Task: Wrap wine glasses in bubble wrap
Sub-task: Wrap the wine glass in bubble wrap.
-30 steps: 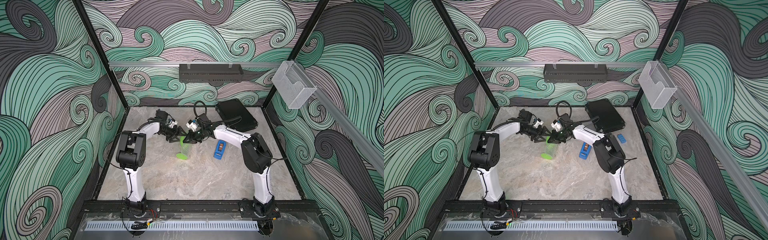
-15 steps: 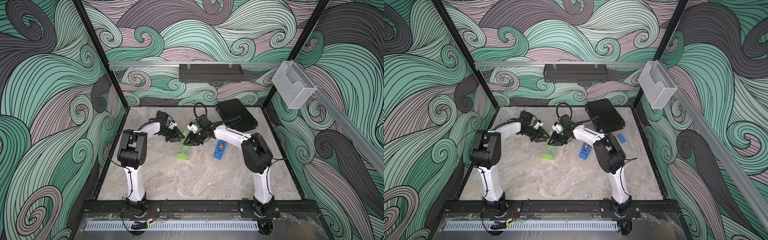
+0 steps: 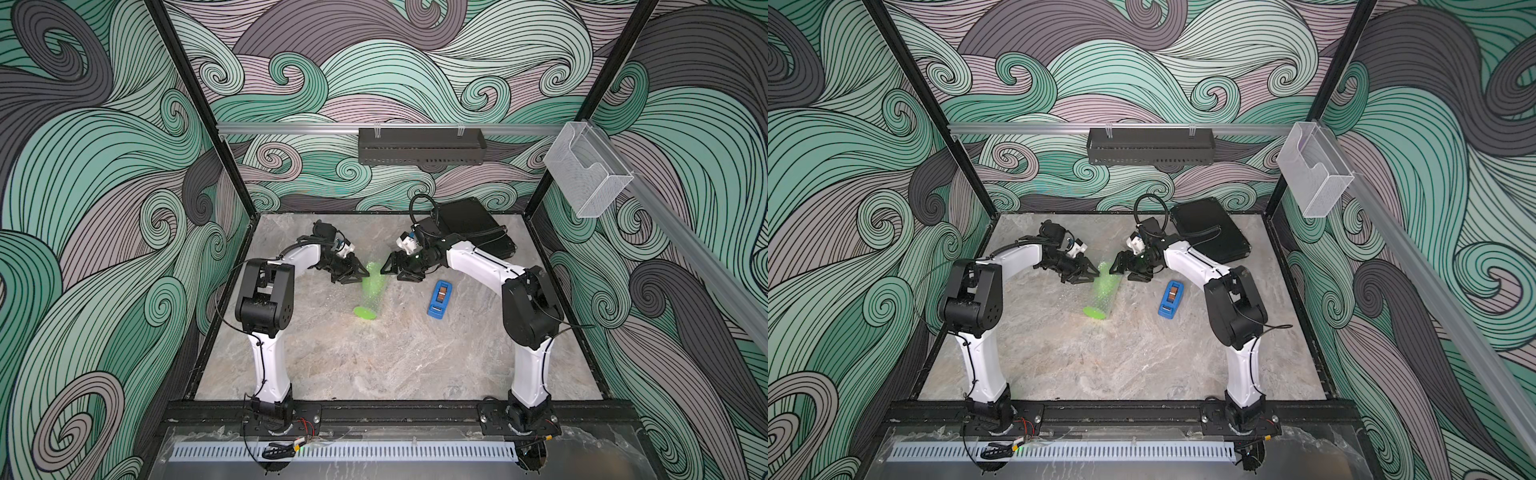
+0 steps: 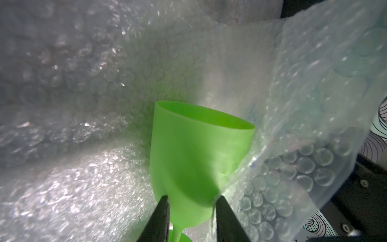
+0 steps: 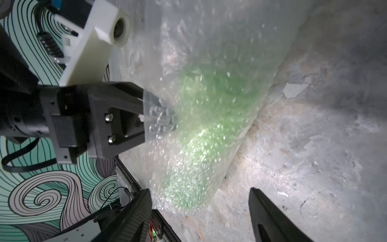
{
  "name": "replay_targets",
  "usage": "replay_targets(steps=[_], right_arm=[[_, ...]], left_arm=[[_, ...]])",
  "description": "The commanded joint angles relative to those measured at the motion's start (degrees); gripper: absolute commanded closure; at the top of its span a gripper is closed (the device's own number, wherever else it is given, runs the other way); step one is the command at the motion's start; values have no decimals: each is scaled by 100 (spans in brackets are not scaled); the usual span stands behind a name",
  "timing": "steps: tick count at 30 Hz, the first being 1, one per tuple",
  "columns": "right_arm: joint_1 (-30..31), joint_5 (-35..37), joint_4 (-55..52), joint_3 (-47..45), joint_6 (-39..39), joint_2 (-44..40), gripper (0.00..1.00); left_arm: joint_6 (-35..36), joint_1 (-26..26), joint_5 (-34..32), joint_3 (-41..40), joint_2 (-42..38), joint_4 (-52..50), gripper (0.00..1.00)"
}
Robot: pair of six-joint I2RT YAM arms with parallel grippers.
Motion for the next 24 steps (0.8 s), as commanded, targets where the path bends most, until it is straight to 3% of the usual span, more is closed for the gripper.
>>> replay_targets(steps=[1,15,24], right_arm=[[40,332,-196,402,46,340,18],[137,467,-550,1433,70,1346,16],[146,730,-559,1271,121,1423,17]], left_arm=[[83,-6,-224,46,137,-184,66],[27,-3,-159,-36,-68,-132,66],[155,-3,-426,-391,-984,-227,34]])
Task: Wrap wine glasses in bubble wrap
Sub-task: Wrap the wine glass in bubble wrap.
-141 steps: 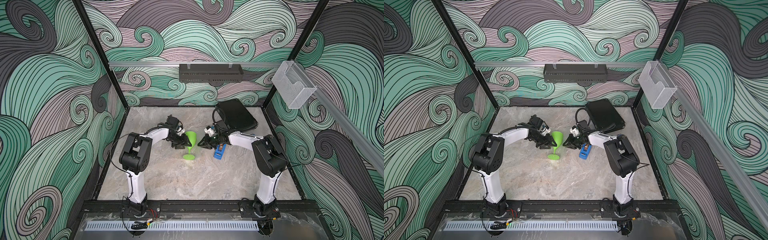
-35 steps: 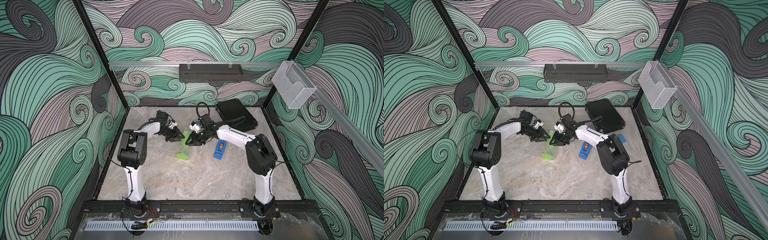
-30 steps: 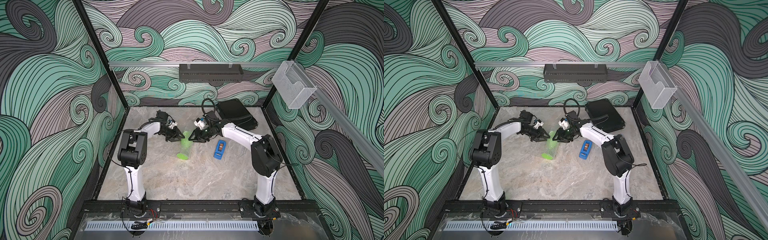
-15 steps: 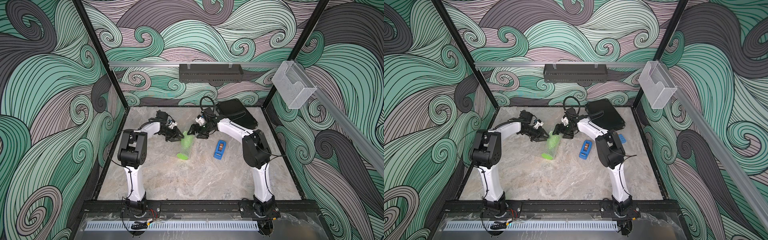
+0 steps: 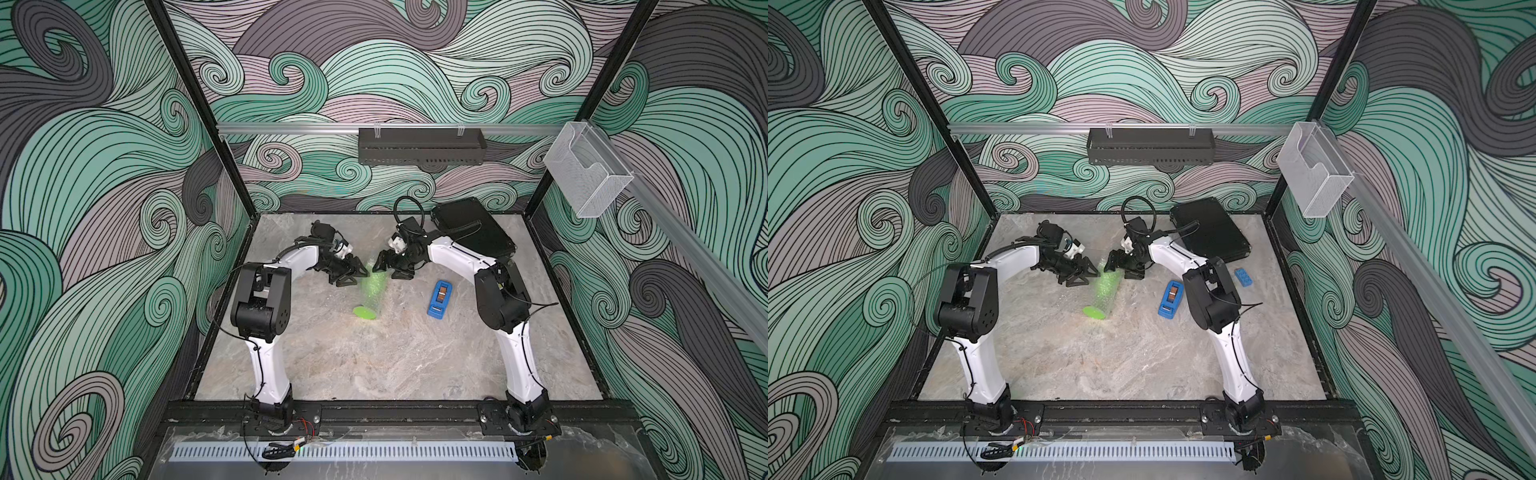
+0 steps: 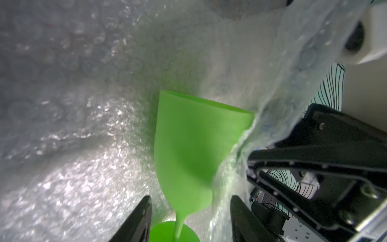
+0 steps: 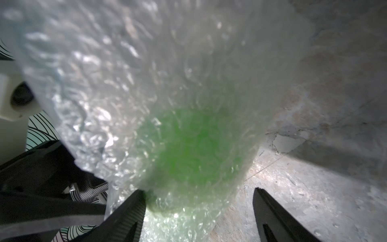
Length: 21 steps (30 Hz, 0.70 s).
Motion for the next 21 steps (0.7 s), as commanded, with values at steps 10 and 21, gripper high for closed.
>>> replay_targets(steps=[10,21], right_arm=[[44,236,-180,-14,13,85,18],[45,-93,-176,208,103,-7,18]], left_arm=[[173,-51,-105,28,-131,-76,22],[212,-63,-222,131,437,-87,48]])
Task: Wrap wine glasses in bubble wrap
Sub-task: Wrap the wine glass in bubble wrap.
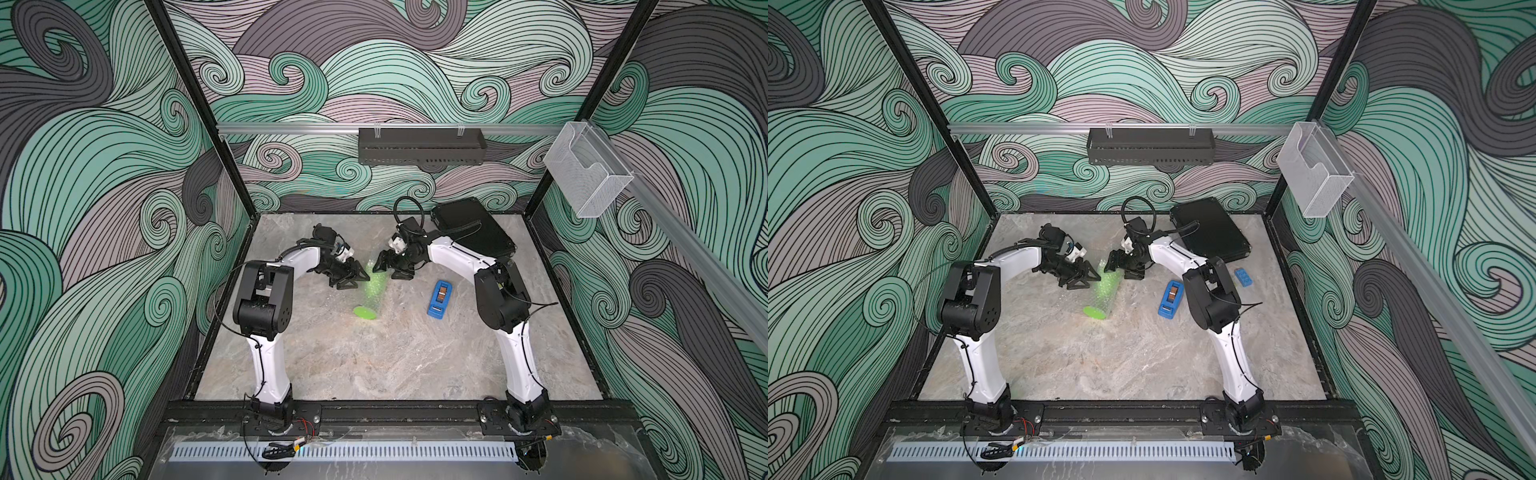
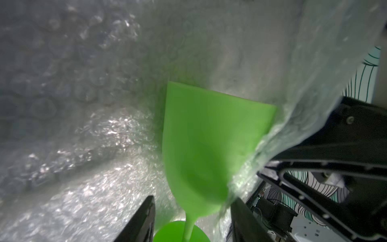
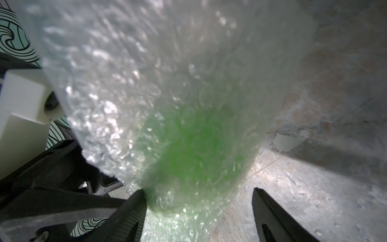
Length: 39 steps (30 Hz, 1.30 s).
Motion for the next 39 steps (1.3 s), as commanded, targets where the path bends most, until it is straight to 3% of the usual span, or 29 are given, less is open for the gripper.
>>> replay_targets(steps=[1,13,26,33,39], right_arm=[[33,-63,-137,209,81,-1,17],[33,59,-140,471,233,269,12],[33,336,-387,635,236,585,13],[33,480,-408,346,85,441,15],[33,557,-411,313,47,376,15]], left_arm=[[64,-30,-210,87,107,-80,48],[26,-64,-167,-53,89,26,50],[-24,-99,-109,-173,-109,77,51],[147,99,-464,-172,-842,-168,27],[640,351,-1405,77,-694,-482,25]])
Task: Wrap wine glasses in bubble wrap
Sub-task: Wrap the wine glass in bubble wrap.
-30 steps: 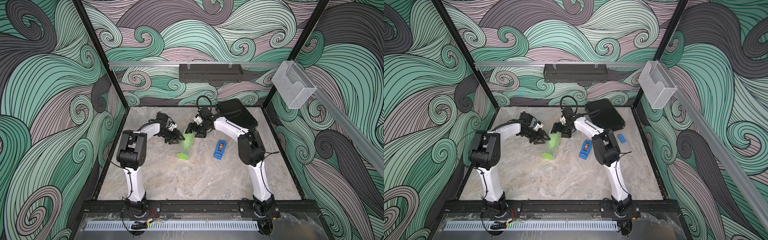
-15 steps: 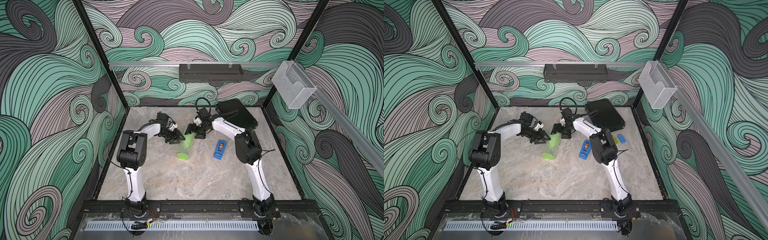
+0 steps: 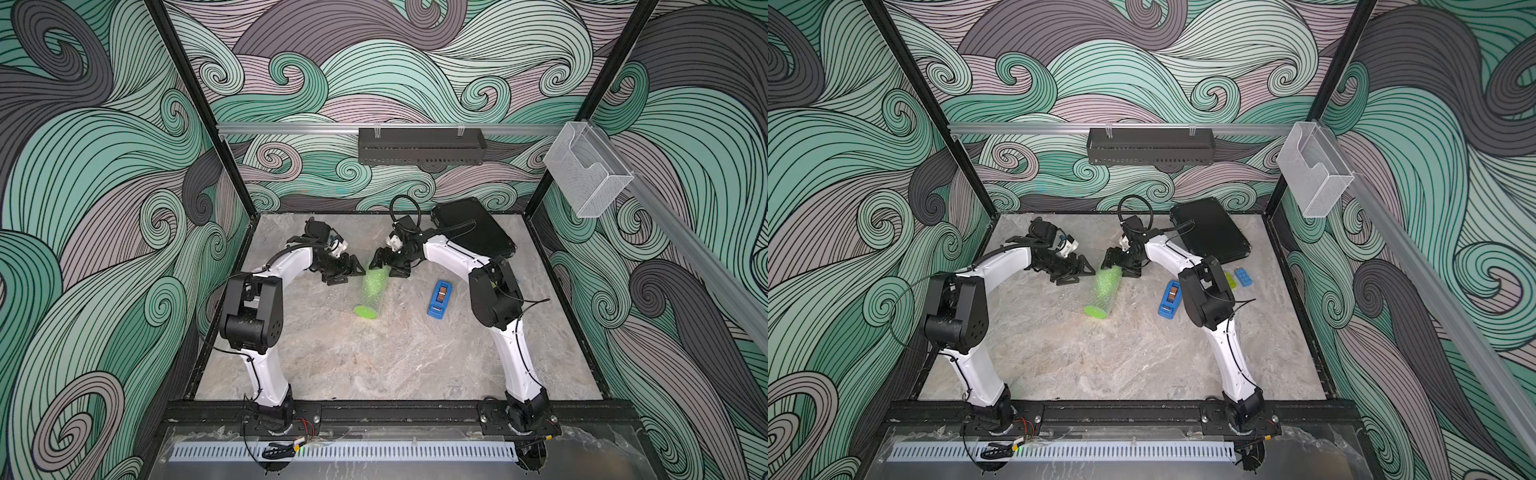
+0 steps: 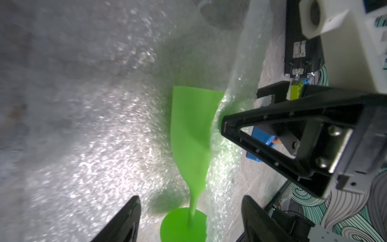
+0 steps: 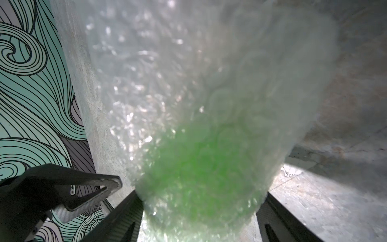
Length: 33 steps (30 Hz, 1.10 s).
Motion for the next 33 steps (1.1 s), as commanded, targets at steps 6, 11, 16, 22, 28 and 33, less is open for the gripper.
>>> replay_targets(steps=[6,11,16,22,28,33], right_arm=[[7,371,-357,-179,-126,-17,16],[8,339,-362,-194,-145,-25,17],[7,332,-360,-190,-147,-18,18],[7,307,-362,-193,-162,-34,18],[7,270,-357,-185,-163,-25,19],[6,257,-358,-192,-171,-34,19]], left_arm=[[665,283,-857,814,801,-617,28],[843,358,-1150,1410,1495,-1035,37],[900,382,-1044,1701,1949,-1240,45],[920,407,-927,1599,1970,-1215,66],[757,424,-276,1373,1593,-1086,72],[602,425,49,1249,1326,-1021,79]])
